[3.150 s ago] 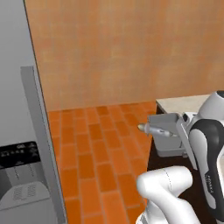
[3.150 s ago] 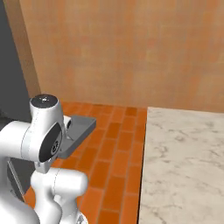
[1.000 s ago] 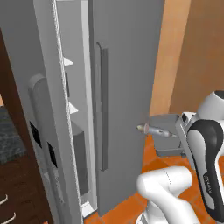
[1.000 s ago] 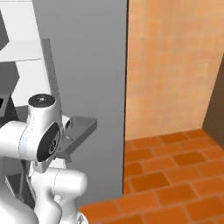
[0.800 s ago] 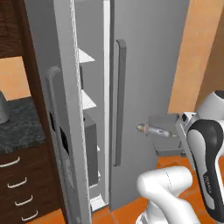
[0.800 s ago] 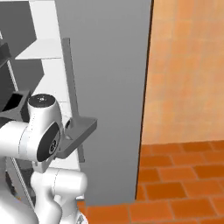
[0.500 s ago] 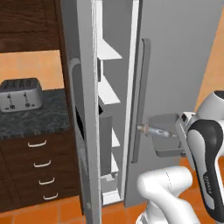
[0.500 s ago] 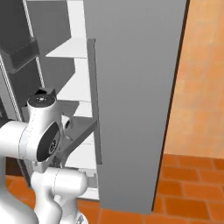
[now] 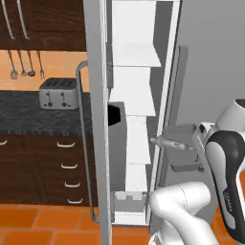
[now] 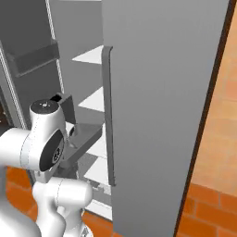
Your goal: Take the meat container that has the fish and place it on the second highest rack of the freezer. Then take the vegetable container that has the lemon wedge and corn and place it on the highest rack of the freezer.
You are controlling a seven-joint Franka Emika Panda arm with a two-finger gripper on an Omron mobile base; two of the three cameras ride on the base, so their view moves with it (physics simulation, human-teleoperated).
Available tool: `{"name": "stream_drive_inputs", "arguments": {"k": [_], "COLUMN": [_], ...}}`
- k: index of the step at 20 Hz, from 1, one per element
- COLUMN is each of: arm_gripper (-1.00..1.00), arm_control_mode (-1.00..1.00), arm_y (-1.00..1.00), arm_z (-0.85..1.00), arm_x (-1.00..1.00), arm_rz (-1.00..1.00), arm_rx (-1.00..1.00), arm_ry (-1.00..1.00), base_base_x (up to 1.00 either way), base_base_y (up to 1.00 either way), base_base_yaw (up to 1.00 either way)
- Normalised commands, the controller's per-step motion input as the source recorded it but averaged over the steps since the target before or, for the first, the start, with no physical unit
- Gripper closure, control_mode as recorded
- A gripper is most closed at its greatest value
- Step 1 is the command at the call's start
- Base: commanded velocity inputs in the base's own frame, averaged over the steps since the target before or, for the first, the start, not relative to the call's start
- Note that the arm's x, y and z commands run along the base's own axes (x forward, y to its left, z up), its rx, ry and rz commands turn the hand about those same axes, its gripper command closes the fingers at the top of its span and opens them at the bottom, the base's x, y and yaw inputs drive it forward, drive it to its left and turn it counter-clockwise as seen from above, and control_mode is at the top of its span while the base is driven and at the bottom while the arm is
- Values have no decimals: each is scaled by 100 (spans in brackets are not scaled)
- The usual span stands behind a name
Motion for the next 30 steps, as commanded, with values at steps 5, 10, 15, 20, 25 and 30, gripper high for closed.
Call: {"name": "stream_drive_inputs", "arguments": {"k": [5,10,15,20,25,30], "arm_gripper": [100,100,100,100,100,100], "arm_control_mode": [100,100,100,-100,-100,-100], "arm_y": [0,0,0,0,2,7], "arm_z": [0,0,0,23,62,68], "arm_x": [0,0,0,6,3,0], "arm_rz": [0,0,0,21,28,7], "arm_rx": [0,0,0,1,0,0], "arm_ry": [0,0,0,-20,-40,-17], "base_base_x": [46,49,50,5,0,0], "base_base_y": [-52,-71,-54,0,0,0], "base_base_yaw": [49,44,43,16,0,0]}}
